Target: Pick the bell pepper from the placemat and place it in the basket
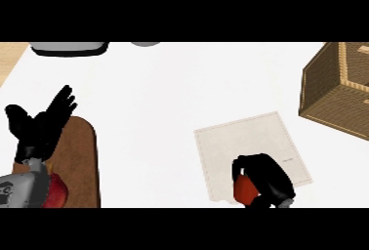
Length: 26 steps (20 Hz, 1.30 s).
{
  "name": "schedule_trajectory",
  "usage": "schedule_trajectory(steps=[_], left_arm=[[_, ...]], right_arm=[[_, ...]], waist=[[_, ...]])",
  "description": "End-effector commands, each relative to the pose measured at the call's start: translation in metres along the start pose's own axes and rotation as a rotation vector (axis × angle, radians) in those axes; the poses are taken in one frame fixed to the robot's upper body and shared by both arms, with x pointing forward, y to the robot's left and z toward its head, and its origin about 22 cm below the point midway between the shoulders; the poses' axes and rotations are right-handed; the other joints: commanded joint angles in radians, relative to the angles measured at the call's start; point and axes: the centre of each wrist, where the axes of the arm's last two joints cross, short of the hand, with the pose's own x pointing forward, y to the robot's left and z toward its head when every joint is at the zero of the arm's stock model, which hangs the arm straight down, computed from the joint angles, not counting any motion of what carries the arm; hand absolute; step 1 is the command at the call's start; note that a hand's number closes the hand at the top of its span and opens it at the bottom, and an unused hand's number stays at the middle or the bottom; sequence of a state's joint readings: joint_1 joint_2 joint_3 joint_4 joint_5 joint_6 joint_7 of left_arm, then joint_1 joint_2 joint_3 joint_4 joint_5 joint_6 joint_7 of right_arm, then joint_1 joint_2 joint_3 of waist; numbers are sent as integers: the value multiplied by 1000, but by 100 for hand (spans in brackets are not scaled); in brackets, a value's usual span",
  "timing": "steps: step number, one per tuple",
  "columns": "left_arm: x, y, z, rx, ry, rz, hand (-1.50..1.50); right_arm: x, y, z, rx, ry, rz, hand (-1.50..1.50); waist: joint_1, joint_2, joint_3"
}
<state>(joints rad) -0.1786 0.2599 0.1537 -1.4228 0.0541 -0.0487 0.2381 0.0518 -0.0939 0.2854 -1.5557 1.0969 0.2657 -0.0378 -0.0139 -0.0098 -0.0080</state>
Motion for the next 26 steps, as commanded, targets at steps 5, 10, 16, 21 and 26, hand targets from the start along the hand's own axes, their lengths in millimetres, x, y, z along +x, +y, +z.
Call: schedule_trajectory(steps=[5,10,16,21,26], left_arm=[[-8,0,-3,-2,-21,-2,0],[2,0,0,-3,-6,0,0],[5,0,-12,2,-5,-5,0],[-4,0,1,-13,-7,11,0],[24,-11,-7,-21,-12,-11,0]], right_arm=[[86,37,7,-89,181,-183,150],[113,5,33,-314,5,-450,150],[150,-35,75,-604,-101,-496,150],[157,-72,93,-702,7,-476,150],[160,-125,95,-789,60,-432,150]], waist=[[16,10,8],[14,6,9],[-3,6,7],[10,5,7],[19,10,7]])
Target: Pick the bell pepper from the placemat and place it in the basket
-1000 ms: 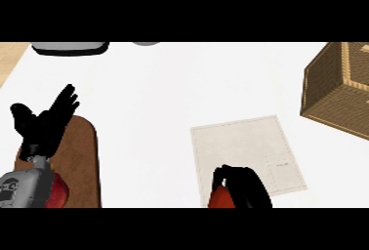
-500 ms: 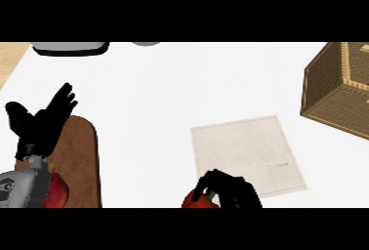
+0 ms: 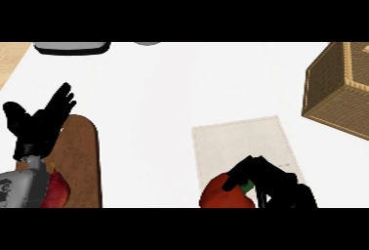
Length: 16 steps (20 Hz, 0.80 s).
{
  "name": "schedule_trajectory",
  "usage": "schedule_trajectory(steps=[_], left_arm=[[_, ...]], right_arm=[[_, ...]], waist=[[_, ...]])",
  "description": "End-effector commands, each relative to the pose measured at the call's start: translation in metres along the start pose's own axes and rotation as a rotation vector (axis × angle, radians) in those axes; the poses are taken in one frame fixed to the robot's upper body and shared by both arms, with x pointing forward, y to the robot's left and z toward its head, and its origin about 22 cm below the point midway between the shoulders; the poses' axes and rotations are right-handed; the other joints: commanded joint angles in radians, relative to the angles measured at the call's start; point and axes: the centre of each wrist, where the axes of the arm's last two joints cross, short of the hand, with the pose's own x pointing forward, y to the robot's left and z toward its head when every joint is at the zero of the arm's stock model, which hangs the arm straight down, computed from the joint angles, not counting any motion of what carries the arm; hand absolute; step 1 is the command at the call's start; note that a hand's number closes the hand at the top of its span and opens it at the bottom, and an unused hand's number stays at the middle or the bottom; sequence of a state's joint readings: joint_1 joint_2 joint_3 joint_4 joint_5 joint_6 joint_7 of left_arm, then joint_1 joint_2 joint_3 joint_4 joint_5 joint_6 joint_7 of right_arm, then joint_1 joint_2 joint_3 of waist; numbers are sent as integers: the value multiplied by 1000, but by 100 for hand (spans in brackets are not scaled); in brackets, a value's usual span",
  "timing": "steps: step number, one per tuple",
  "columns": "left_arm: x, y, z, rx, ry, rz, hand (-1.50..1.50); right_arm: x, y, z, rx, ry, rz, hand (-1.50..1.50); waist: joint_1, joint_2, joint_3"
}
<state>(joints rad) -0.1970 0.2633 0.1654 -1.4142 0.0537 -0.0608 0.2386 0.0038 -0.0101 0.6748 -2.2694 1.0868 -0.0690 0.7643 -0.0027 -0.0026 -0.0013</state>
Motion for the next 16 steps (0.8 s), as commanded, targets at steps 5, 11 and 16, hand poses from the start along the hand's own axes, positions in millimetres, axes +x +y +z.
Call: schedule_trajectory(steps=[5,11,16], left_arm=[[8,-21,-3,-19,-5,13,0],[5,1,14,-19,-17,-8,0],[-5,-13,5,-7,-13,2,0]], right_arm=[[33,-49,-51,-132,54,25,150],[27,-69,-105,-263,78,30,150],[11,-99,-144,-330,170,181,150]], waist=[[9,4,1],[13,2,1],[8,3,1]])
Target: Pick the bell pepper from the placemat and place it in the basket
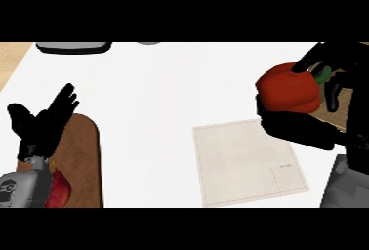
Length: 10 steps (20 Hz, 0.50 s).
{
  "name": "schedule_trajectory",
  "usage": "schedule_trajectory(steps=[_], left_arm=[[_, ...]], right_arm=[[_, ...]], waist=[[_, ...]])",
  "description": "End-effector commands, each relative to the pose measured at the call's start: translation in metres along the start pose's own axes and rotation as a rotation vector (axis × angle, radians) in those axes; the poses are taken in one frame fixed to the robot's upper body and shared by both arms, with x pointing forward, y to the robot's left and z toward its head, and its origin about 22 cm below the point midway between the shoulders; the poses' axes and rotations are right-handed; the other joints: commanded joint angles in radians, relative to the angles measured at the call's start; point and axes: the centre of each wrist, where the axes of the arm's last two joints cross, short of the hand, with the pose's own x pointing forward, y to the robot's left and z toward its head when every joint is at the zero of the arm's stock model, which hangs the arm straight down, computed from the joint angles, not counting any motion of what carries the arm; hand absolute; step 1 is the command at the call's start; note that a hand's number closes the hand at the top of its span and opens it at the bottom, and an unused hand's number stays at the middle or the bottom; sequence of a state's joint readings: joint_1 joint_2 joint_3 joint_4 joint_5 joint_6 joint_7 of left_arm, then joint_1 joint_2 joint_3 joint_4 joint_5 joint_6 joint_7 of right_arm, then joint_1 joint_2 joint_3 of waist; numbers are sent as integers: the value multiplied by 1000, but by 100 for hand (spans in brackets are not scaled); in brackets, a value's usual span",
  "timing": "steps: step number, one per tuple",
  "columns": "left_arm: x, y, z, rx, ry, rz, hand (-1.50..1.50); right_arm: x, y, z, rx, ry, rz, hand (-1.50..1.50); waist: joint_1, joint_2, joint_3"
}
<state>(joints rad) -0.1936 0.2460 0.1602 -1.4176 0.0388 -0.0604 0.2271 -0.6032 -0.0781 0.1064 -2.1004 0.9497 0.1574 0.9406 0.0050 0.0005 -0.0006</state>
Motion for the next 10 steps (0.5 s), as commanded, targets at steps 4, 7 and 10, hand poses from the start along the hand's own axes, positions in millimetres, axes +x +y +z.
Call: schedule_trajectory(steps=[4,7,10], left_arm=[[-5,7,3,11,8,7,0],[-9,11,10,-4,18,9,0],[6,6,-5,-10,-8,-8,0]], right_arm=[[-25,-9,-57,-122,91,140,150],[-70,-29,-61,-126,120,138,150],[-90,-52,-94,-131,125,128,150]], waist=[[1,1,1],[-3,0,1],[-5,1,1]])
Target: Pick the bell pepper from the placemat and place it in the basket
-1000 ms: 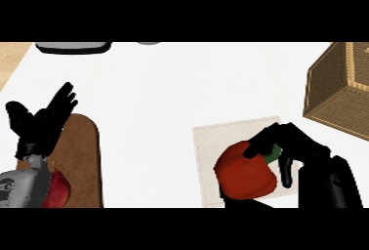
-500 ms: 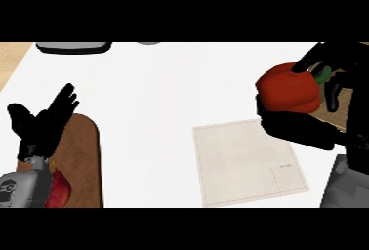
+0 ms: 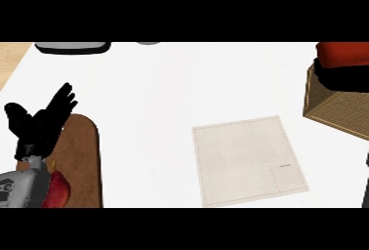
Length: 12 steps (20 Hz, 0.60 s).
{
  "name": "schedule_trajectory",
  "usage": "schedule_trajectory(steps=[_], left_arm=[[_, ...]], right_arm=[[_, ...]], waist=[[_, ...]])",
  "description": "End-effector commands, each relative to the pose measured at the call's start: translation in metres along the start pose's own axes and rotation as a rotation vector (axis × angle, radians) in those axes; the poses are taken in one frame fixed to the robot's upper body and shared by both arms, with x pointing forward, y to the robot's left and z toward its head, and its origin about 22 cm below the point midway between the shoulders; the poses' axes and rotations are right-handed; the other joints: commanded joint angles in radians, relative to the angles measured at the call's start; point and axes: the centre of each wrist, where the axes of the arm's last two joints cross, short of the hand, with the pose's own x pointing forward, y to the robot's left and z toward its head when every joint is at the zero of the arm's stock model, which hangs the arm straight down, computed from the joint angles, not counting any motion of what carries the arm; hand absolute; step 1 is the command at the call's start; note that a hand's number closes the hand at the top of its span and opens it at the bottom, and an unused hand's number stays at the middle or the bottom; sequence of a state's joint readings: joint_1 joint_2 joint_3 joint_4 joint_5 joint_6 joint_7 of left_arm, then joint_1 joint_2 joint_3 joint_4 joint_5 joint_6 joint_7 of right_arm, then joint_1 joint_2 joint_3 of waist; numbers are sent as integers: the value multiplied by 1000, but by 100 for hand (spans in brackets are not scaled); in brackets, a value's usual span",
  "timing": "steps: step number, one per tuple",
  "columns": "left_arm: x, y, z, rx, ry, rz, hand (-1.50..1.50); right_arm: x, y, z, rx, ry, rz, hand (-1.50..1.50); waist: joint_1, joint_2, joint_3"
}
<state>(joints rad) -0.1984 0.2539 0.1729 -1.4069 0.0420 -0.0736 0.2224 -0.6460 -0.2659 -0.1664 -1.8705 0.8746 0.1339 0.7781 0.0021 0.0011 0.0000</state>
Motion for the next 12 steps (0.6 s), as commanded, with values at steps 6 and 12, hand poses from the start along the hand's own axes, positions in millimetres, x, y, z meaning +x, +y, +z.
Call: schedule_trajectory(steps=[6,12], left_arm=[[2,-9,4,4,5,11,0],[24,5,-2,9,4,17,0]], right_arm=[[-86,0,-39,4,10,63,150],[-124,35,-19,-14,34,-19,150]], waist=[[2,0,0],[1,-2,1]])
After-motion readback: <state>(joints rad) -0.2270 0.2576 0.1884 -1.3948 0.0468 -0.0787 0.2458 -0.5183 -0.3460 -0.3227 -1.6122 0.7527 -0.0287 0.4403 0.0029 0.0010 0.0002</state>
